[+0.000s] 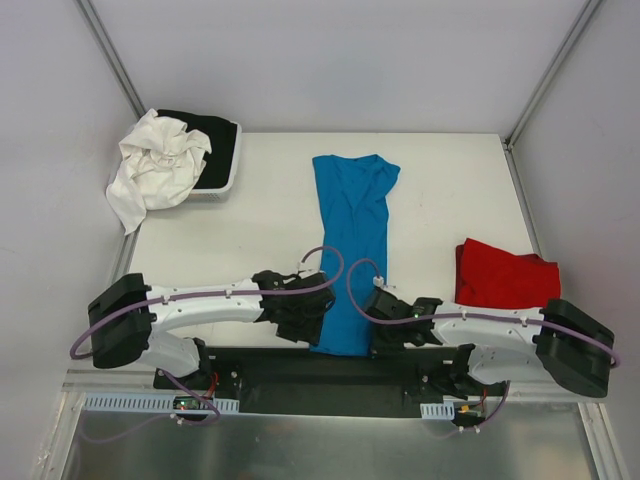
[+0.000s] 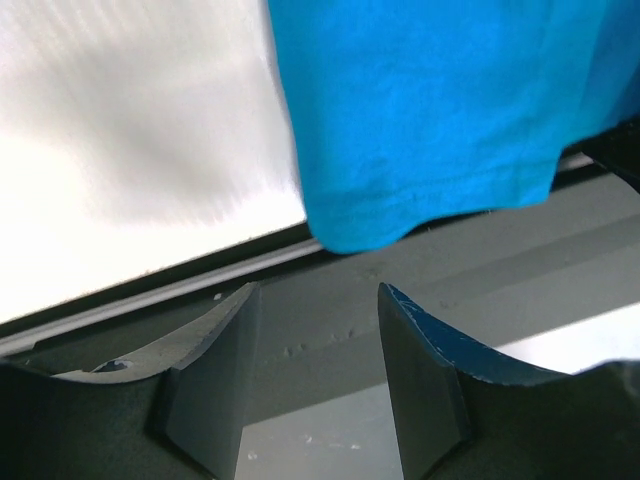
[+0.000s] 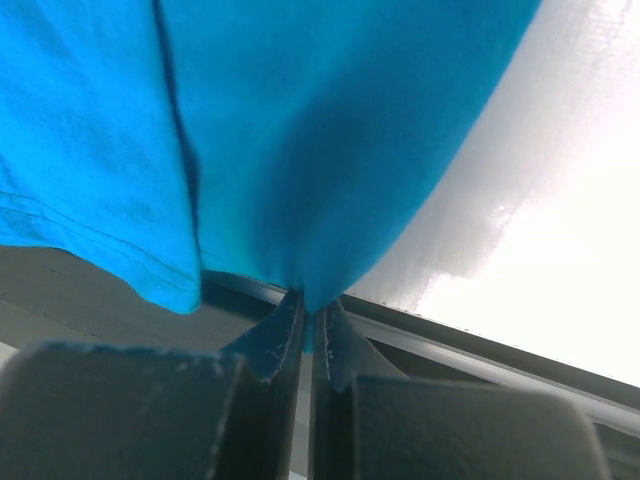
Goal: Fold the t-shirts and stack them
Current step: Fold the tshirt
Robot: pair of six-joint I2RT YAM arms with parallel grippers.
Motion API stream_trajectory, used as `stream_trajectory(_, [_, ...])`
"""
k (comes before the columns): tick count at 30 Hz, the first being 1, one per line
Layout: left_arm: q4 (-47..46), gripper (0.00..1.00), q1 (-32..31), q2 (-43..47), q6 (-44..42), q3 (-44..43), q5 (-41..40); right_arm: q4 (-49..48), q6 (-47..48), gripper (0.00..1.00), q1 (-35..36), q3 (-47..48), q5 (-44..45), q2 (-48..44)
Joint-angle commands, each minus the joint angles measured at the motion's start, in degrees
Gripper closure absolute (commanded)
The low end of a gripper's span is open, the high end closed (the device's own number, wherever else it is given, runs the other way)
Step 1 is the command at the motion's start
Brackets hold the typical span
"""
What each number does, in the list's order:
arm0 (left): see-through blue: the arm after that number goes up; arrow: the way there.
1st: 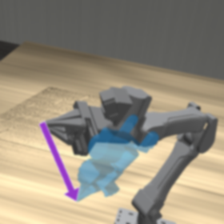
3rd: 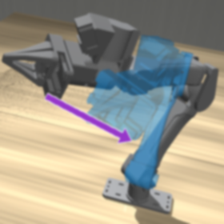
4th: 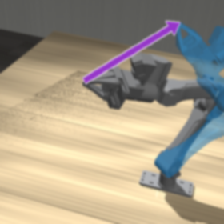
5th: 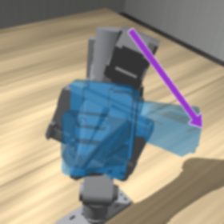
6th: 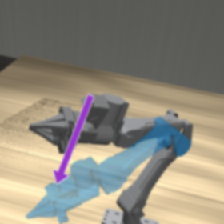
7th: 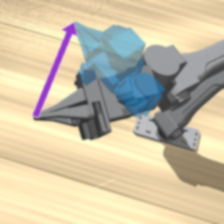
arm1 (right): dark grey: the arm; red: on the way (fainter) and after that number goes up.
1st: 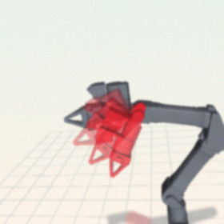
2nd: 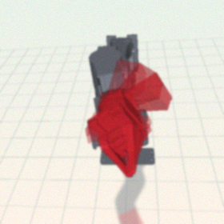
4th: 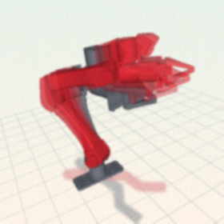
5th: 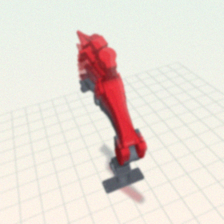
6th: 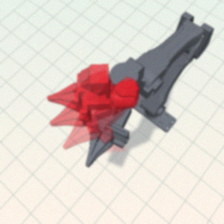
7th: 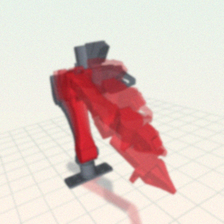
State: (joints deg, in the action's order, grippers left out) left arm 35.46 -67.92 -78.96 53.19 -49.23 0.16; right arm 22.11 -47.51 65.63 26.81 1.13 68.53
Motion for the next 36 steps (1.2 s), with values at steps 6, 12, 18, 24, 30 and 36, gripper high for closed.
stream_trajectory(6, [-7.5, 0.48, -0.4, -6.1, 0.6, 1.9, 1.5, -0.2, 0.4, 0.99, 0.4, 2.7, 1.5, 1.4])
stream_trajectory(12, [-12.3, 0.58, -0.4, -8.1, 1.0, 4.4, 3.1, 1.4, 0.0, 0.99, 0.3, 2.5, 2.4, -0.8])
stream_trajectory(18, [-12.7, 1.00, -0.5, -8.3, 1.4, 4.2, 3.4, 2.5, 0.5, 0.99, 0.4, 2.5, 2.8, -1.7])
stream_trajectory(24, [-11.0, 1.00, -0.4, -6.9, 0.6, 2.7, 3.6, 3.8, 1.9, 0.99, 0.4, 3.8, 3.1, -1.6])
stream_trajectory(30, [-5.2, 1.00, -0.4, -6.2, -1.4, -4.7, 1.3, 7.9, 4.6, 0.99, -0.1, 7.6, 4.2, -2.7])
stream_trajectory(36, [-1.2, 1.00, 0.1, -7.2, -3.0, -10.6, 0.1, 12.4, 8.2, 0.99, -2.8, 11.9, 5.2, -3.9])
